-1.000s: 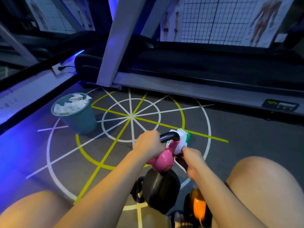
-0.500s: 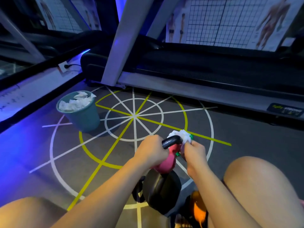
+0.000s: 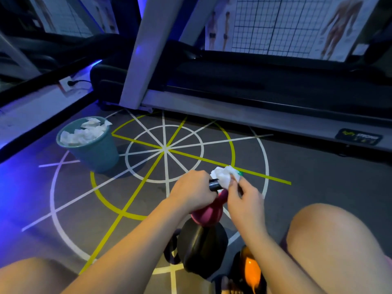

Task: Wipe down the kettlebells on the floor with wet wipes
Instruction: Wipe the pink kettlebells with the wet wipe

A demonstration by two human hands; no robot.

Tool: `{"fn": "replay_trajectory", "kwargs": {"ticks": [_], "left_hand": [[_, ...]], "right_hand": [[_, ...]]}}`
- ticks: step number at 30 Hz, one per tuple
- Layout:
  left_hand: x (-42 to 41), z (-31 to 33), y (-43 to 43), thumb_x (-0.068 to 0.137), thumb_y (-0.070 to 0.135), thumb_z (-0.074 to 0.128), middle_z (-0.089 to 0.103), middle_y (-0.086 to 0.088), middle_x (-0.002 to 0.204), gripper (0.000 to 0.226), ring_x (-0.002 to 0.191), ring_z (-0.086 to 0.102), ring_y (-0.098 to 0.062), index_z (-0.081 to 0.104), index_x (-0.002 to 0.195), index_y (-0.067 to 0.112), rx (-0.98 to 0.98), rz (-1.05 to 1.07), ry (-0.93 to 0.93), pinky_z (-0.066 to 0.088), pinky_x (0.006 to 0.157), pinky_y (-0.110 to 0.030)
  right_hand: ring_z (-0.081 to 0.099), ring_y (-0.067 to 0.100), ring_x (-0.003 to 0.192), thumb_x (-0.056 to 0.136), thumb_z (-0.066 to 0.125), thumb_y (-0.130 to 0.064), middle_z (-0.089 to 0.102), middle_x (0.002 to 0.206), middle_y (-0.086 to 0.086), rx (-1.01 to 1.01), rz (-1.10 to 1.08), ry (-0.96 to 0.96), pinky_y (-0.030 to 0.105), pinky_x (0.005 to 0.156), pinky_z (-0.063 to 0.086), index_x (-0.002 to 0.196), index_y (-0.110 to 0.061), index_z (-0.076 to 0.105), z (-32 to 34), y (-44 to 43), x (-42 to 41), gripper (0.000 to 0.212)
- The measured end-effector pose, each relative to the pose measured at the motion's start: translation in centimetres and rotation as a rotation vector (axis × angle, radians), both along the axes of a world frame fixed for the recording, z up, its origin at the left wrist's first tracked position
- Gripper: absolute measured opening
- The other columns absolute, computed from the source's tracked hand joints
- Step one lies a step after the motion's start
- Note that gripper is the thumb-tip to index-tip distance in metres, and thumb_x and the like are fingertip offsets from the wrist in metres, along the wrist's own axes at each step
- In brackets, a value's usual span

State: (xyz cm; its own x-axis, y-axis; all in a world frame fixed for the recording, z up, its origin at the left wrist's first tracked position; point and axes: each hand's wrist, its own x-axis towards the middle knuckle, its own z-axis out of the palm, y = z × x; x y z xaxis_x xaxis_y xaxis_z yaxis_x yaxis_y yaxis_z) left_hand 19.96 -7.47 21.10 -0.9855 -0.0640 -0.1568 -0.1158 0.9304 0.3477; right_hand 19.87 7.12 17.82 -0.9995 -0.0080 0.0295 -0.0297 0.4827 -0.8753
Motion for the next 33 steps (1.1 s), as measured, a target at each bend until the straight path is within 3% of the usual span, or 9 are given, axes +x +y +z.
{"fn": "replay_trajectory", "kwargs": {"ticks": [5,10,15,21,24,26,29,31,33], "left_hand": [[-0.1,0.4,0.8,0.084,0.039,0.063,0.063,-0.002,0.077,0.023,0.078,0.062,-0.027,0.063,0.083,0.015,0.018,-0.032,0.024,0.048,0.063,-0.034],[-0.3,0.9,2.0,0.083,0.029,0.061,0.047,0.006,0.069,0.018,0.075,0.052,-0.025,0.053,0.072,0.017,0.085,-0.111,0.009,0.037,0.061,-0.031],[0.3,0.1,1.2,0.084,0.035,0.068,0.063,-0.002,0.077,0.019,0.078,0.061,-0.025,0.059,0.079,0.018,0.207,-0.148,-0.057,0.053,0.068,-0.041],[2.4,-1.5,-1.2,0.079,0.05,0.081,0.07,0.0,0.077,0.03,0.072,0.064,-0.007,0.071,0.083,0.021,0.495,0.106,0.078,0.051,0.068,-0.026],[3.4,-2.7,-3.2,0.078,0.031,0.086,0.071,-0.003,0.087,0.024,0.085,0.068,-0.014,0.069,0.09,0.02,0.663,0.193,0.09,0.058,0.085,-0.043],[4.1,-3.2,-4.3,0.083,0.02,0.082,0.071,-0.01,0.095,0.022,0.088,0.07,-0.019,0.066,0.097,0.017,0.765,0.245,0.09,0.06,0.085,-0.048],[4.6,-3.9,-5.4,0.088,0.013,0.077,0.074,-0.005,0.105,0.028,0.098,0.072,-0.016,0.062,0.112,0.011,0.85,0.277,0.094,0.061,0.085,-0.052],[4.6,-4.1,-5.5,0.086,0.017,0.076,0.073,-0.003,0.097,0.025,0.095,0.072,-0.023,0.062,0.107,0.015,0.828,0.284,0.122,0.058,0.086,-0.057],[4.4,-4.0,-5.2,0.083,0.021,0.075,0.069,-0.005,0.087,0.018,0.089,0.07,-0.026,0.061,0.093,0.025,0.755,0.257,0.141,0.057,0.086,-0.057]], "right_hand": [[0.043,0.026,0.062,0.102,0.046,-0.026,0.043,0.052,-0.001,-0.016,-0.122,-0.109,0.037,0.057,0.031,0.058,-0.016,0.04,-0.2,1.0,-1.8,0.045],[0.047,0.012,0.062,0.102,0.049,-0.027,0.056,0.066,-0.005,0.024,0.083,0.05,0.026,0.055,0.032,0.074,-0.022,0.058,0.6,0.2,-0.6,0.029],[0.048,0.017,0.07,0.105,0.038,-0.028,0.05,0.067,-0.003,0.019,-0.022,-0.069,0.031,0.058,0.033,0.067,-0.028,0.042,0.8,1.2,-2.2,0.038],[0.053,0.013,0.069,0.107,0.037,-0.033,0.056,0.075,0.003,-0.062,0.007,-0.11,0.028,0.057,0.036,0.077,-0.02,0.053,1.0,0.7,-1.8,0.036],[0.048,0.012,0.062,0.106,0.038,-0.032,0.056,0.073,0.002,-0.063,0.004,-0.174,0.028,0.055,0.034,0.081,-0.017,0.057,0.7,0.6,-1.8,0.035],[0.05,0.016,0.061,0.104,0.042,-0.03,0.057,0.072,0.003,0.016,0.056,-0.173,0.029,0.052,0.034,0.086,-0.016,0.062,0.2,0.2,-1.4,0.03],[0.059,0.021,0.082,0.103,0.044,-0.029,0.064,0.089,-0.007,0.136,0.159,-0.076,0.023,0.059,0.039,0.115,-0.027,0.068,0.4,-1.0,-0.8,0.027],[0.061,0.02,0.097,0.103,0.044,-0.03,0.063,0.11,-0.011,0.093,0.151,-0.073,0.024,0.072,0.04,0.13,-0.033,0.062,1.0,-1.8,-1.0,0.033],[0.06,0.019,0.086,0.101,0.044,-0.024,0.067,0.104,-0.004,0.075,0.065,-0.054,0.027,0.066,0.039,0.118,-0.027,0.068,0.8,-2.0,-1.8,0.029]]}}
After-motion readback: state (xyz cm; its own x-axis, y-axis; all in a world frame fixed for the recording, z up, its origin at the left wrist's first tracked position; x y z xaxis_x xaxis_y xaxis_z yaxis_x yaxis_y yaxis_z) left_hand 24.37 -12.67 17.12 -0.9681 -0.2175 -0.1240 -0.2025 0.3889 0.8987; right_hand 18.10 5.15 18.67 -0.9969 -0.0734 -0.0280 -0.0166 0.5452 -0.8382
